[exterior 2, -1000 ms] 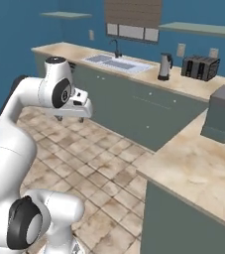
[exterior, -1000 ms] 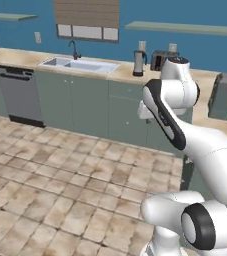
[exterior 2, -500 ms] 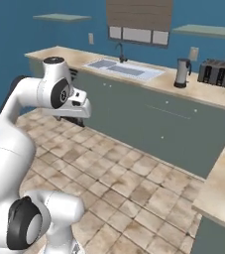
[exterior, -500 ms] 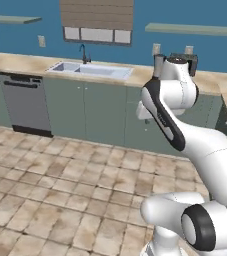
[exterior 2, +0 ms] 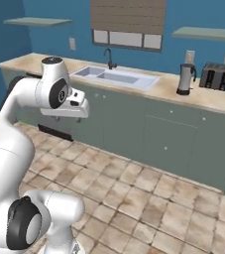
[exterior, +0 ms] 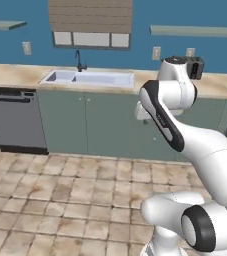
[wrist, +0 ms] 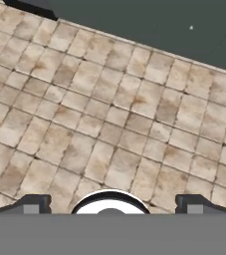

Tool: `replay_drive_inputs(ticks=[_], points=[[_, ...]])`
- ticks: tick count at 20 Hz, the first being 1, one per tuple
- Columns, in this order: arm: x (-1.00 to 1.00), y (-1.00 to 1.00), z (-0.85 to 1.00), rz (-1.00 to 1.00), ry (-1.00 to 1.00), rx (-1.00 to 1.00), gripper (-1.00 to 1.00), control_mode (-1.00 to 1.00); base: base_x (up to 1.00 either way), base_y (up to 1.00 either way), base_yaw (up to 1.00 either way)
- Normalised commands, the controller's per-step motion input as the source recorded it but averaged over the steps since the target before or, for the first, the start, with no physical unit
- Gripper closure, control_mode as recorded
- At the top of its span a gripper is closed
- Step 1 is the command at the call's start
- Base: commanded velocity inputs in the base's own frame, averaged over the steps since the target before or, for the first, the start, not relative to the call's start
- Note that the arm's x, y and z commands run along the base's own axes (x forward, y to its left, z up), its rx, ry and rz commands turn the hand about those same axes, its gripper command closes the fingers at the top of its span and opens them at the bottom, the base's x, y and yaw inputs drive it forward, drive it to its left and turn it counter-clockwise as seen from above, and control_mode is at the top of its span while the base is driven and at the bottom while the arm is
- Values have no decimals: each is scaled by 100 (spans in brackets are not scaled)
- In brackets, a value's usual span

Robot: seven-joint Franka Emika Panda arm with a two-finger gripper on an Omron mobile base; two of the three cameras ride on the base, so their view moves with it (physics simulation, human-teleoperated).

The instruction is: Navigate to the sink.

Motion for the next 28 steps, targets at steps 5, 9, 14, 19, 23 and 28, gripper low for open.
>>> replay_drive_inputs(ticks=[5, 9, 14, 19, 23, 28], points=[[0, 0, 0, 0, 0, 0, -100, 100, 100, 100, -39], [0, 0, 0, 0, 0, 0, -100, 100, 100, 100, -37], [0, 0, 0, 0, 0, 0, -100, 100, 100, 100, -37], [0, 0, 0, 0, 0, 0, -100, 100, 100, 90, -31], [0, 0, 0, 0, 0, 0, -100, 100, 100, 85, -26], [0, 0, 0, 0, 0, 0, -100, 100, 100, 37, -7]])
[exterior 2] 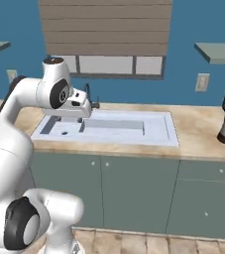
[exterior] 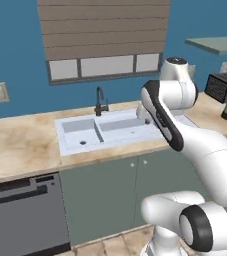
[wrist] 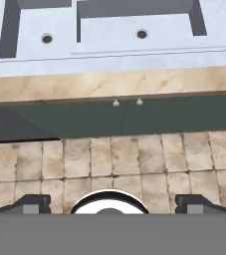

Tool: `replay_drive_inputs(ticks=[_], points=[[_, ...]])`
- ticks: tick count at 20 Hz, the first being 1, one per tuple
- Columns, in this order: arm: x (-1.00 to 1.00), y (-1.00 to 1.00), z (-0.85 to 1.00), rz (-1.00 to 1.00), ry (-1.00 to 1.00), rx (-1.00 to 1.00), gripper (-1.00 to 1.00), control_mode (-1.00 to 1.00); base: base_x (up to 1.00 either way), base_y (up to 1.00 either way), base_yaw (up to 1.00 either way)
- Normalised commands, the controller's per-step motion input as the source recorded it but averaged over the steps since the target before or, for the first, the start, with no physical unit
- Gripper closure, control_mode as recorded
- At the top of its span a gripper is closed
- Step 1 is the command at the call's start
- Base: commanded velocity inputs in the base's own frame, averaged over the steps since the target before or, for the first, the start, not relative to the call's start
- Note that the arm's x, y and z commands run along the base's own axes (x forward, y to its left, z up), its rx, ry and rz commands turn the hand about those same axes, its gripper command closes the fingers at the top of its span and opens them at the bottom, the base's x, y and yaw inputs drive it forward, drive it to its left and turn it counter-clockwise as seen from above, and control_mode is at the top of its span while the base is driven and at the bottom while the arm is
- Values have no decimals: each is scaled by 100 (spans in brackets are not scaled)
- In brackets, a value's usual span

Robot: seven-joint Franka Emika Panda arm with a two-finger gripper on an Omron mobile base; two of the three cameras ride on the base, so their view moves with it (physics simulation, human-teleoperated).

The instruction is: Navigate to the sink.

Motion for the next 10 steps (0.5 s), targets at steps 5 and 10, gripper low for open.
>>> replay_drive_inputs(ticks=[5, 10], points=[[0, 0, 0, 0, 0, 0, -100, 100, 99, -4, 9], [0, 0, 0, 0, 0, 0, -100, 100, 74, -16, 13]])
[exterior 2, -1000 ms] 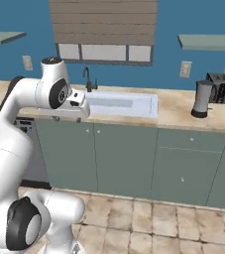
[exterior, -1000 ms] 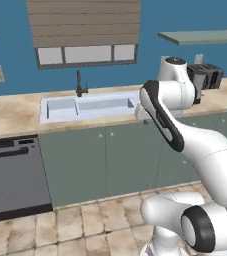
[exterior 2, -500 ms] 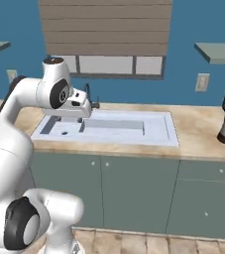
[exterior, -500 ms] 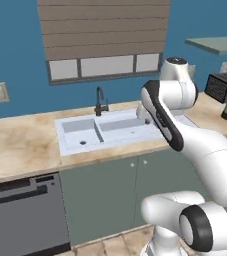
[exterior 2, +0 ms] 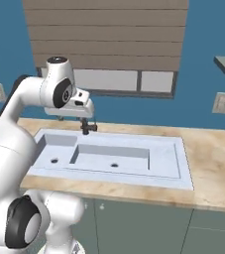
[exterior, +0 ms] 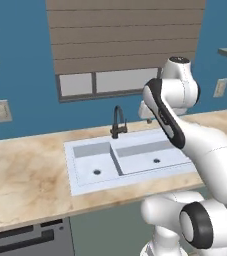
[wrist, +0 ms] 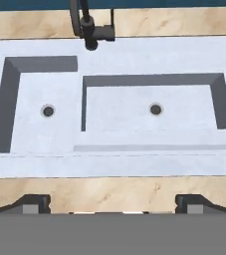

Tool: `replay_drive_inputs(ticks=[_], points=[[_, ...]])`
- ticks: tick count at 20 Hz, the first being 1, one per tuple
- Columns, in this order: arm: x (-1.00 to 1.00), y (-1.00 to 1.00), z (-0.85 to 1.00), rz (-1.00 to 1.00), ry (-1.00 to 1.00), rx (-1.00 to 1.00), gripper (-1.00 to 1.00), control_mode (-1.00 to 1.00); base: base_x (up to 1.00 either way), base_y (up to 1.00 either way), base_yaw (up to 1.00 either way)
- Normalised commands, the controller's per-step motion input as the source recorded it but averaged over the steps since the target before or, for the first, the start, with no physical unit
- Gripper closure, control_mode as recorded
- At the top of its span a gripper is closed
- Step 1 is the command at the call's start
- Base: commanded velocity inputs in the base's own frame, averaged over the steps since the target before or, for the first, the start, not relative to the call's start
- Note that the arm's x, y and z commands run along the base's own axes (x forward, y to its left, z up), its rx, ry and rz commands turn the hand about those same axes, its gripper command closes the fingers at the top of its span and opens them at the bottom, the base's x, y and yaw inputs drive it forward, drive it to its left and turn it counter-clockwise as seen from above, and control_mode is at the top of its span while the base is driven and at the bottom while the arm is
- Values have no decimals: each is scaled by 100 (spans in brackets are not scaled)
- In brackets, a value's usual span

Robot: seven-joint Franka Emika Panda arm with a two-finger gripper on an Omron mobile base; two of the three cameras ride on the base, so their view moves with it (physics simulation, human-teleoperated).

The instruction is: Navigate to the sink.

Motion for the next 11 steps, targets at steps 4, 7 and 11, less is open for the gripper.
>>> replay_drive_inputs(ticks=[4, 7, 11], points=[[0, 0, 0, 0, 0, 0, -100, 100, 35, -19, 14], [0, 0, 0, 0, 0, 0, -100, 100, 0, 0, 1], [0, 0, 0, 0, 0, 0, -100, 100, 0, 0, 0]])
